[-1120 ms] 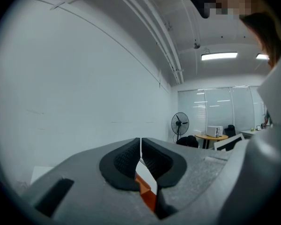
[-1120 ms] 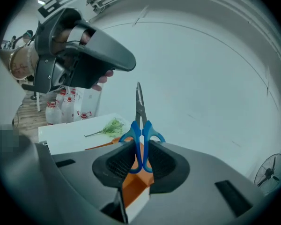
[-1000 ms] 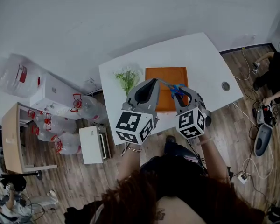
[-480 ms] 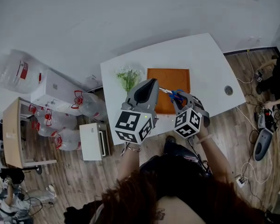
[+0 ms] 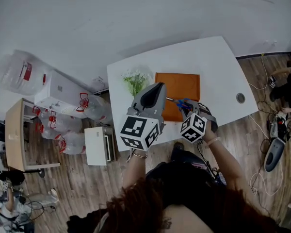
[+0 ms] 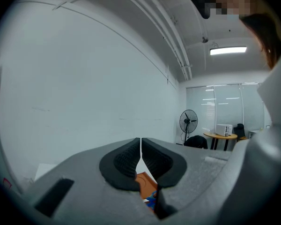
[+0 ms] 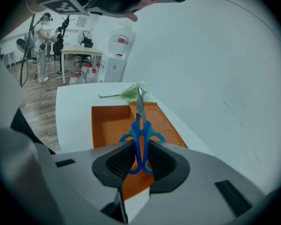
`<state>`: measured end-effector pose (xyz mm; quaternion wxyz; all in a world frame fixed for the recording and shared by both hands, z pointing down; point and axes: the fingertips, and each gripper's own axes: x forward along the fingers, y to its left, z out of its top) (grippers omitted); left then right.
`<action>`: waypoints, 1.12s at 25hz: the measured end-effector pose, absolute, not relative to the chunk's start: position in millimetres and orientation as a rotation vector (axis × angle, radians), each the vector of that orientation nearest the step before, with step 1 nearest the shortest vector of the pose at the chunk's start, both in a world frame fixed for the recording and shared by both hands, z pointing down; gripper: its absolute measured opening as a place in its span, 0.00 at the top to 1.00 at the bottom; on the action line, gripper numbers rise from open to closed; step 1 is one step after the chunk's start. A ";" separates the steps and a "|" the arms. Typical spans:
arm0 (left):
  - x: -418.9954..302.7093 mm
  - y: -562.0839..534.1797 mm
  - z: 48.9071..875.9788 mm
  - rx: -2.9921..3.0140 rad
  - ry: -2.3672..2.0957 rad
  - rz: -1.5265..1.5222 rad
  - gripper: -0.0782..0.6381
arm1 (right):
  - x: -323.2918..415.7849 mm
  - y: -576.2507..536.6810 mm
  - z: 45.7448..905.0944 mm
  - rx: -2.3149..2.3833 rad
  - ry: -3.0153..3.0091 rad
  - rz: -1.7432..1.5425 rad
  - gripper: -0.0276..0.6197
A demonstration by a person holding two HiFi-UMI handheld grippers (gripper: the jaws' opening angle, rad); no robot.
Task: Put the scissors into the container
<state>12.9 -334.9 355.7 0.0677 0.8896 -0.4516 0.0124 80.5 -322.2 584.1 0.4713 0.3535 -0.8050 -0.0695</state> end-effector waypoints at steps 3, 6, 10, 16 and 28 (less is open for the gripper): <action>14.6 -336.5 357.4 2.675 -1.368 0.043 0.86 | 81.8 -322.0 599.8 0.815 -1.953 -0.154 0.83; 14.6 -338.9 358.7 2.669 -1.377 0.051 0.86 | 81.9 -321.9 613.9 0.768 -1.937 -0.132 0.83; 10.8 -341.7 360.0 2.657 -1.386 0.050 0.86 | 79.4 -322.2 630.3 0.712 -1.911 -0.115 0.83; 8.1 -345.5 364.7 2.640 -1.390 0.059 0.86 | 75.5 -325.5 649.2 0.637 -1.876 -0.062 0.83; -0.2 -353.3 376.4 2.598 -1.404 0.074 0.86 | 68.5 -326.0 676.0 0.534 -1.815 0.026 0.83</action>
